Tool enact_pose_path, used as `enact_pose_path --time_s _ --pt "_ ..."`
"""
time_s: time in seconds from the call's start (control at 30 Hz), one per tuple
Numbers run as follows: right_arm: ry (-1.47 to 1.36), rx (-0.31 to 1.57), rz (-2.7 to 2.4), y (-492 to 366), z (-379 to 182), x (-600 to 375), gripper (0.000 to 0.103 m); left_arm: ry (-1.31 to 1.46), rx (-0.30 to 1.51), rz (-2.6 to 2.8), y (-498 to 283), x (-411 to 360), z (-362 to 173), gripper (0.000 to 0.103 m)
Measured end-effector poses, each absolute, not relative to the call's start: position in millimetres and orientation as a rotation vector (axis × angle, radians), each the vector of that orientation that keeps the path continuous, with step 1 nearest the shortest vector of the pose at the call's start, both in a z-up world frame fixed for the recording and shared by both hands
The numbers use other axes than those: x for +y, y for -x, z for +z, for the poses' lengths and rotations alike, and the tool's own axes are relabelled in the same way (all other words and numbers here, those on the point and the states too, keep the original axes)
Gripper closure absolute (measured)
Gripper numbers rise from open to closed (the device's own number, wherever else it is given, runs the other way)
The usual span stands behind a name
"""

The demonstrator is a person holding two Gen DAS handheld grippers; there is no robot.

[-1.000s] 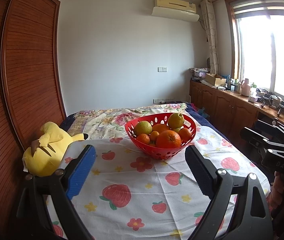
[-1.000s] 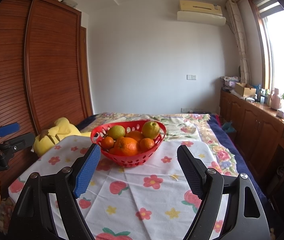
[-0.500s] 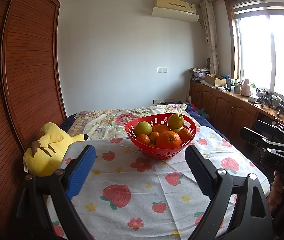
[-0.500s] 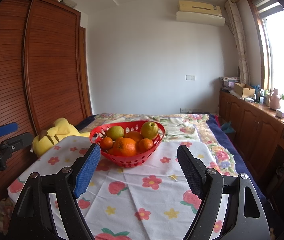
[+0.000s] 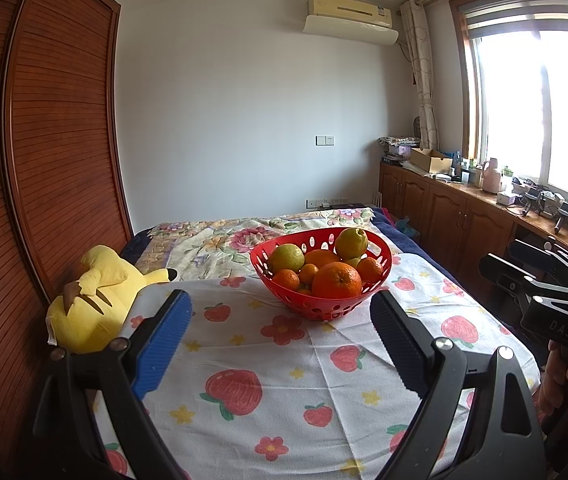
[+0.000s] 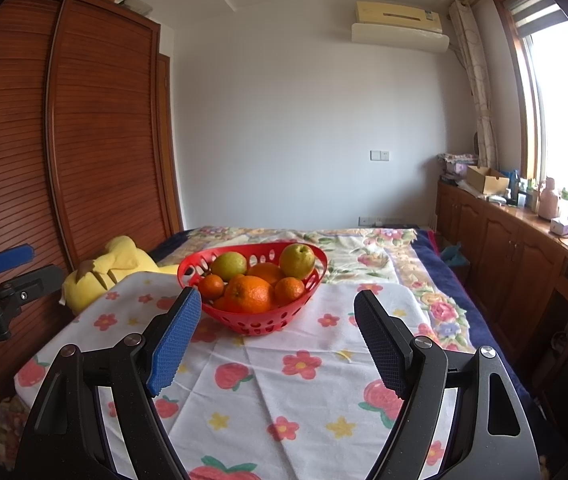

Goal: Organize fruits

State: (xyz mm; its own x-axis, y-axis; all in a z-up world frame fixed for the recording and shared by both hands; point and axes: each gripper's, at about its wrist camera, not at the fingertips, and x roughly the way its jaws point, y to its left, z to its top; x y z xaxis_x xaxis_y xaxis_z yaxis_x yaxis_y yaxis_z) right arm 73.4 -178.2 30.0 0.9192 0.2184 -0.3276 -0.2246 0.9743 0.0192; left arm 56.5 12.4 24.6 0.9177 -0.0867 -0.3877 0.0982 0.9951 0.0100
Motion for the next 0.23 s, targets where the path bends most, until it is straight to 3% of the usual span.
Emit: enact_pose_path --time_s 0.23 --pt "0.019 0.334 0.227 -73.2 29.8 -178.0 0.022 -0.03 0.396 -0.094 -56.6 11.5 25.9 0.011"
